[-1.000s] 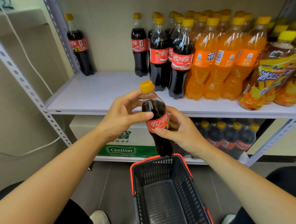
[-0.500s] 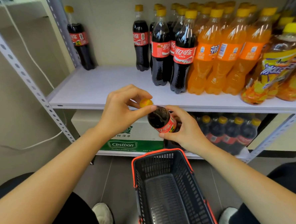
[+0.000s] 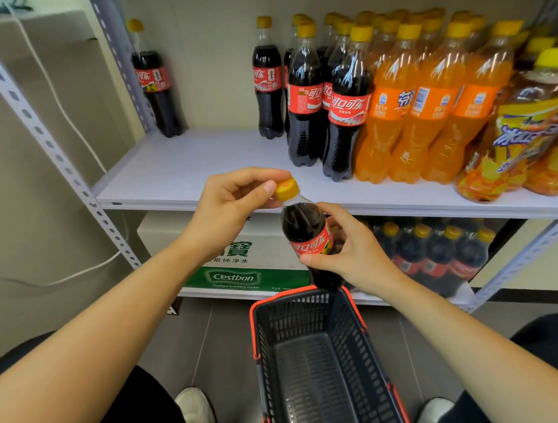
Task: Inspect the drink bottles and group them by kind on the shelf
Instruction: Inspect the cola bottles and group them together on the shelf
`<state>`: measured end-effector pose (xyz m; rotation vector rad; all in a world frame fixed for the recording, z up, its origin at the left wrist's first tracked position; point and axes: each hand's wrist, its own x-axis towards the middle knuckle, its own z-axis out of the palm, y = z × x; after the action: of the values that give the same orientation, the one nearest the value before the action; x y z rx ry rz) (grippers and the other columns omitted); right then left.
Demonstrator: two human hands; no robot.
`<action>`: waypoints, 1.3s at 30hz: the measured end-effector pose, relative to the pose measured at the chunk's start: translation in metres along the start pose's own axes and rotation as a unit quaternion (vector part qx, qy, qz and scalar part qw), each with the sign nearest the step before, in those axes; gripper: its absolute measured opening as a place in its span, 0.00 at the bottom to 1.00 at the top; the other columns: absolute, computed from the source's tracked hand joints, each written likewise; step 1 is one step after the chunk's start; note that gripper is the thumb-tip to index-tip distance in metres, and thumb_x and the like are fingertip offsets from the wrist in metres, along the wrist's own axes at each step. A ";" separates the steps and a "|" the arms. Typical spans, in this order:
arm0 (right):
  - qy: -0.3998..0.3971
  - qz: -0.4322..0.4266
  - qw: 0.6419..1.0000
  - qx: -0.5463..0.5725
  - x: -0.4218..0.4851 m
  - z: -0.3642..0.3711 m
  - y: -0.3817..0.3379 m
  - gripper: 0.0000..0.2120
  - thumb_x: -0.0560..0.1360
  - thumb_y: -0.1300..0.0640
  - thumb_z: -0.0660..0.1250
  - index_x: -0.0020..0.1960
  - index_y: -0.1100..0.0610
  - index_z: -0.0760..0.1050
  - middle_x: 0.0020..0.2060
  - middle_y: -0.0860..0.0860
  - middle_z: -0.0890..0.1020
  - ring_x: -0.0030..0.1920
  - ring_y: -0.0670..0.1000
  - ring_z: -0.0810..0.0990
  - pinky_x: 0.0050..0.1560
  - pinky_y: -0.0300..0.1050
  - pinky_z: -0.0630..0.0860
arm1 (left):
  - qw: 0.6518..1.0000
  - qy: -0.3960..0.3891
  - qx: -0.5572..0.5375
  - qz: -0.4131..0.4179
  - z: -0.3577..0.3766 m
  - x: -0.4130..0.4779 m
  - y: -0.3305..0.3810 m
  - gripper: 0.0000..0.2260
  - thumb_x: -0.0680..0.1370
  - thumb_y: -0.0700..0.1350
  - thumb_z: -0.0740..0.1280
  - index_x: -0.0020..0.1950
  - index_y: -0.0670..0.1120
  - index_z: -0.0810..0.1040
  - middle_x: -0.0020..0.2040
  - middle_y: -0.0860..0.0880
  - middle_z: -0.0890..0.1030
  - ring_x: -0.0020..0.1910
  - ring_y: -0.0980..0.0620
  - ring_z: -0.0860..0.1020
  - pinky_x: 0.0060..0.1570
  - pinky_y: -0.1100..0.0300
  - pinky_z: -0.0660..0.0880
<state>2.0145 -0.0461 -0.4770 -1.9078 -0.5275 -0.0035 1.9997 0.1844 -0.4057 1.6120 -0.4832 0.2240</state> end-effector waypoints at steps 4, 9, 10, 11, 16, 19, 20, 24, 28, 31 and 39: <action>-0.010 0.003 1.000 0.012 0.001 -0.003 -0.007 0.37 0.66 0.45 0.80 0.71 0.39 0.70 0.59 0.44 0.81 0.56 0.46 0.83 0.59 0.53 0.81 | 0.997 0.027 0.018 0.065 0.005 -0.002 0.002 0.12 0.78 0.32 0.70 0.59 0.44 0.83 0.57 0.46 0.86 0.57 0.46 0.84 0.57 0.52 0.81; -0.020 0.012 0.999 0.047 0.001 -0.006 -0.018 0.35 0.66 0.43 0.80 0.70 0.38 0.72 0.59 0.45 0.83 0.55 0.50 0.84 0.59 0.55 0.81 | 0.997 0.023 0.011 0.078 0.009 -0.001 0.006 0.18 0.76 0.29 0.71 0.62 0.44 0.80 0.61 0.48 0.85 0.59 0.46 0.84 0.57 0.58 0.80; -0.015 0.017 0.997 0.070 0.001 -0.007 -0.020 0.34 0.66 0.44 0.81 0.69 0.40 0.73 0.58 0.47 0.84 0.55 0.51 0.84 0.59 0.53 0.81 | 0.998 0.015 0.011 0.060 0.010 -0.002 0.007 0.20 0.76 0.30 0.71 0.65 0.45 0.79 0.61 0.49 0.84 0.59 0.47 0.84 0.57 0.58 0.80; -0.006 0.025 0.995 0.099 0.000 -0.008 -0.022 0.33 0.66 0.46 0.82 0.68 0.41 0.74 0.56 0.48 0.85 0.55 0.51 0.85 0.57 0.49 0.82 | 0.999 0.005 0.015 0.039 0.010 -0.002 0.007 0.21 0.76 0.30 0.71 0.66 0.46 0.77 0.62 0.49 0.84 0.59 0.47 0.84 0.58 0.58 0.80; 0.058 0.065 0.965 0.249 0.000 -0.018 -0.039 0.25 0.69 0.52 0.78 0.64 0.45 0.75 0.55 0.51 0.87 0.54 0.52 0.86 0.46 0.45 0.82 | 0.987 -0.082 0.128 -0.051 0.011 -0.008 -0.004 0.19 0.78 0.40 0.74 0.68 0.47 0.78 0.63 0.49 0.83 0.59 0.51 0.83 0.58 0.57 0.79; 0.101 0.085 0.944 0.301 -0.003 -0.023 -0.050 0.28 0.67 0.50 0.77 0.66 0.46 0.74 0.57 0.53 0.85 0.54 0.54 0.86 0.44 0.52 0.84 | 0.974 -0.141 0.144 -0.099 0.017 -0.018 -0.008 0.31 0.72 0.53 0.78 0.73 0.58 0.73 0.64 0.57 0.81 0.57 0.52 0.83 0.56 0.54 0.81; 0.115 0.091 0.940 0.307 -0.004 -0.025 -0.053 0.29 0.67 0.49 0.76 0.67 0.47 0.73 0.57 0.53 0.85 0.54 0.55 0.86 0.45 0.54 0.84 | 0.970 -0.157 0.156 -0.102 0.020 -0.021 -0.008 0.33 0.69 0.56 0.79 0.72 0.64 0.71 0.64 0.60 0.81 0.56 0.53 0.83 0.55 0.55 0.82; 0.143 0.124 0.915 0.357 -0.009 -0.032 -0.065 0.35 0.68 0.47 0.75 0.72 0.51 0.70 0.58 0.54 0.85 0.55 0.55 0.86 0.44 0.55 0.84 | 0.968 -0.178 0.149 -0.092 0.028 -0.029 -0.001 0.33 0.67 0.57 0.80 0.67 0.72 0.69 0.61 0.62 0.81 0.57 0.56 0.82 0.52 0.61 0.80; 0.101 0.109 0.906 0.397 -0.018 -0.041 -0.075 0.30 0.72 0.56 0.74 0.71 0.55 0.69 0.59 0.58 0.84 0.56 0.59 0.86 0.48 0.55 0.84 | 0.989 -0.112 0.014 -0.093 0.032 -0.030 0.014 0.29 0.69 0.50 0.79 0.68 0.55 0.74 0.55 0.48 0.85 0.50 0.49 0.85 0.48 0.58 0.81; 0.085 0.103 0.903 0.409 -0.023 -0.047 -0.083 0.26 0.73 0.61 0.73 0.69 0.56 0.70 0.61 0.61 0.83 0.56 0.64 0.85 0.49 0.54 0.84 | 0.993 -0.084 -0.032 -0.077 0.037 -0.030 0.030 0.25 0.71 0.50 0.76 0.67 0.53 0.76 0.56 0.48 0.85 0.48 0.47 0.84 0.44 0.58 0.81; 0.115 0.144 0.849 0.496 -0.034 -0.048 -0.108 0.22 0.77 0.57 0.71 0.68 0.63 0.74 0.58 0.63 0.84 0.56 0.60 0.86 0.49 0.50 0.84 | 0.995 -0.079 -0.051 -0.012 0.043 -0.032 0.054 0.32 0.72 0.39 0.78 0.74 0.54 0.74 0.63 0.44 0.82 0.50 0.43 0.85 0.54 0.50 0.82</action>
<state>1.9566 -0.0691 -0.3713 -0.9198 -0.0225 0.1979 1.9412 0.1459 -0.3753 1.5410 -0.5873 0.0523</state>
